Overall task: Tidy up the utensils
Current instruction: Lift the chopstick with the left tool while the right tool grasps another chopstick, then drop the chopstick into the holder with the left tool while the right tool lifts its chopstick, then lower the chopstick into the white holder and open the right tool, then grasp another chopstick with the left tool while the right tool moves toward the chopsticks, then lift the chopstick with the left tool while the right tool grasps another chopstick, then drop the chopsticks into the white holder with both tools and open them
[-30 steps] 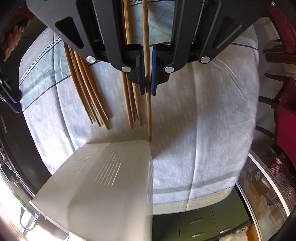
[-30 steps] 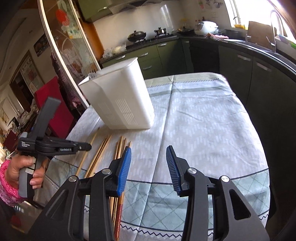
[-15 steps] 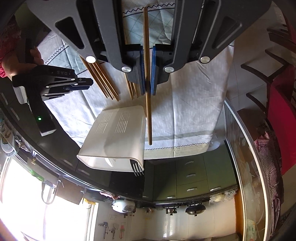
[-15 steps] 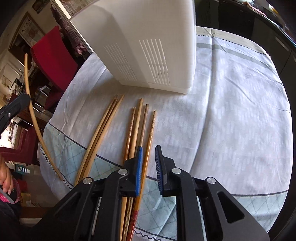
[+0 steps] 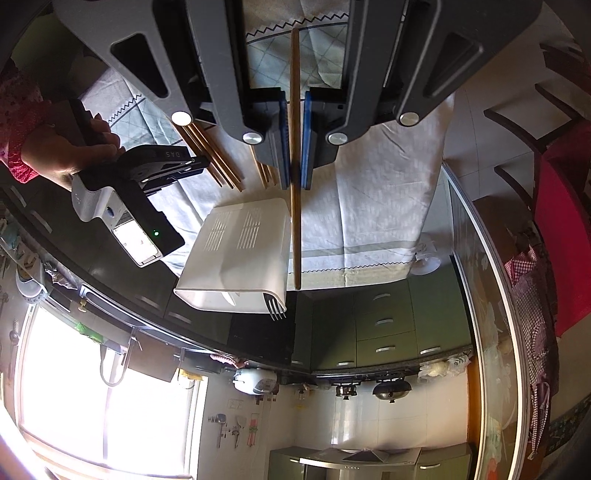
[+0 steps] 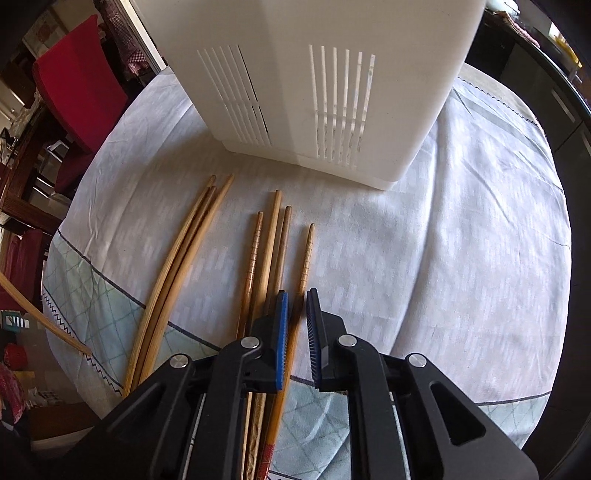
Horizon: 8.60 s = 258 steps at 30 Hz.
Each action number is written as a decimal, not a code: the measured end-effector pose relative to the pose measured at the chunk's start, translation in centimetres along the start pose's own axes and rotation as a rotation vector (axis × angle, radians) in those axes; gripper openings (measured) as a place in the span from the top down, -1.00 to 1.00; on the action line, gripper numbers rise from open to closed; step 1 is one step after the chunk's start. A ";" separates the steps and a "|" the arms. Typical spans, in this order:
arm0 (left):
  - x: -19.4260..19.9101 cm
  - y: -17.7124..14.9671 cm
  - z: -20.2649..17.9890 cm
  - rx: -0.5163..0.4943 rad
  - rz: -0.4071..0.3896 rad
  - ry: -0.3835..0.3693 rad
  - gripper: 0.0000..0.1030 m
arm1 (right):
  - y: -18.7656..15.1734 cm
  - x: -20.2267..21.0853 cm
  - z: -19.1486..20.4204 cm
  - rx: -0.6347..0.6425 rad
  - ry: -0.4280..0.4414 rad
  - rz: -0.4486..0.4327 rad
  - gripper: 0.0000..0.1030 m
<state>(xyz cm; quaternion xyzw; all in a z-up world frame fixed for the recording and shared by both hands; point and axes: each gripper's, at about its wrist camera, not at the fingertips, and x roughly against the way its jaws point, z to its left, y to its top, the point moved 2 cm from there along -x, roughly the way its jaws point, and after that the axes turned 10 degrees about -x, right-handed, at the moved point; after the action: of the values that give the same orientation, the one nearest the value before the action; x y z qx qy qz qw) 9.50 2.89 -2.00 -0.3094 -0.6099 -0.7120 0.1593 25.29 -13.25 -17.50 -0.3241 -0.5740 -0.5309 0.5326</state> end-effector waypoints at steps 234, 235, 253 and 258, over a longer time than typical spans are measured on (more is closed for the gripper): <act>1.6 -1.6 0.2 0.011 -0.067 0.060 0.87 | -10.4 20.0 -4.4 -0.073 0.162 -0.665 0.89; 1.7 -1.6 0.2 0.011 -0.068 0.059 0.87 | -11.0 20.3 -4.5 -0.074 0.158 -0.677 0.89; 2.9 0.7 -0.5 0.001 -0.102 0.050 0.88 | -11.5 23.5 -5.2 -0.070 0.231 -0.748 0.89; 3.5 4.6 -0.5 -0.009 -0.134 0.000 0.88 | -9.3 26.8 -5.2 -0.067 0.285 -0.805 0.89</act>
<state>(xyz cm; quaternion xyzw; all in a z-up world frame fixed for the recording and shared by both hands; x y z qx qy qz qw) 9.51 1.95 3.78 -0.2686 -0.6260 -0.7239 0.1097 12.00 -25.49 4.97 -0.0145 -0.5577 -0.7543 0.3461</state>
